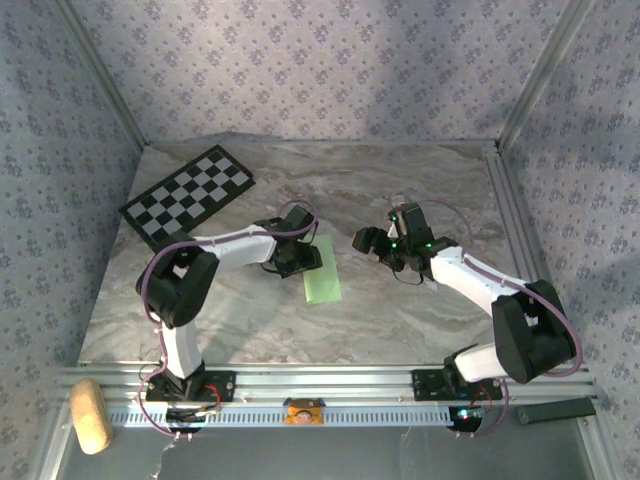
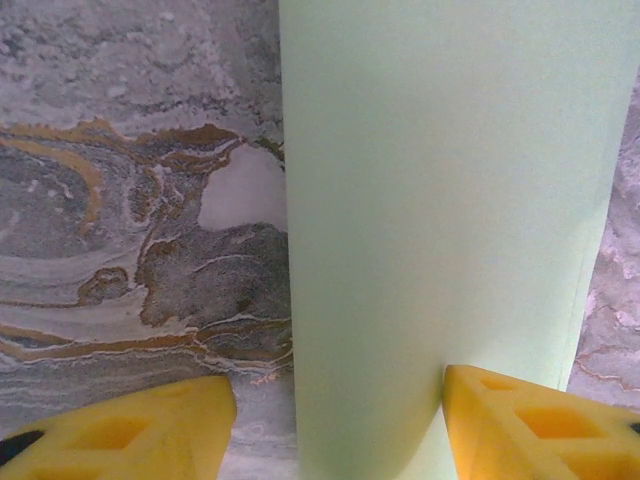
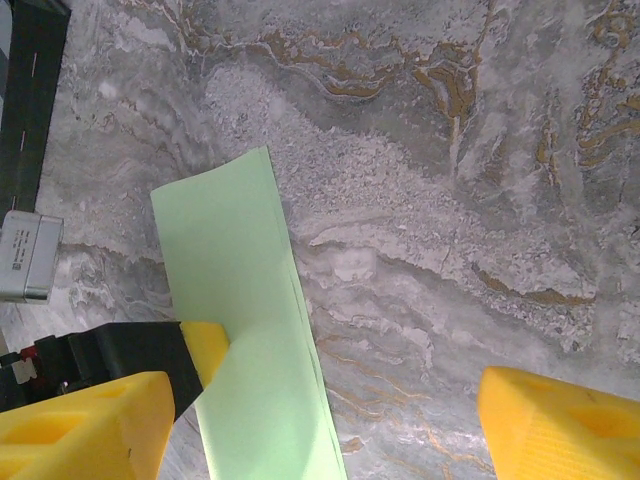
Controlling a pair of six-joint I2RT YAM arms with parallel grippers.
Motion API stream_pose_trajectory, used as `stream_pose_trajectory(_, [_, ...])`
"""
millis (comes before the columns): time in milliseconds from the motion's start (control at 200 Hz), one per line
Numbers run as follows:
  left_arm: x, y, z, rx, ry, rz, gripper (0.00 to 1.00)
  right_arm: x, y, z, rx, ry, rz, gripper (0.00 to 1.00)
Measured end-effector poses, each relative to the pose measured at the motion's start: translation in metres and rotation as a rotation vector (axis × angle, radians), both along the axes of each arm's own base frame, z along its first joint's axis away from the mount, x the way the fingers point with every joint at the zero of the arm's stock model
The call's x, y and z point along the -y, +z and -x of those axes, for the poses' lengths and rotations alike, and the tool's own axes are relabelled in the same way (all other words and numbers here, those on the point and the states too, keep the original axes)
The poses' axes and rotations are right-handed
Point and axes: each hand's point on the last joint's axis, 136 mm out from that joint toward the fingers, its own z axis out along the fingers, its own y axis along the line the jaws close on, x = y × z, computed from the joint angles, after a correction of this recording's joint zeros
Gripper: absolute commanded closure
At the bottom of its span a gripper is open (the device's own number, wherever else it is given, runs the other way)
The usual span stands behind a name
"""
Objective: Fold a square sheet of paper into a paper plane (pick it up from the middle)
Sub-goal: First fold the square sheet of paper in half at the center of the table.
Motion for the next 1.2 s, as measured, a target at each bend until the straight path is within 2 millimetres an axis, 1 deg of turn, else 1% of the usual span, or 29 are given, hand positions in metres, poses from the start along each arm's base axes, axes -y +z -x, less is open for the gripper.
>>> stream_pose_trajectory(225, [0.0003,-0.0008,-0.0003,-0.014,-0.006,-0.015,0.38,0.0001,-0.0010,0.0003,-0.003,0.000,0.002,0.19])
stream_pose_trajectory(1199, [0.0009,-0.0026,-0.0004,-0.027,-0.022,-0.037,0.37,0.0011,-0.0048,0.0022,-0.020,0.000,0.009,0.19])
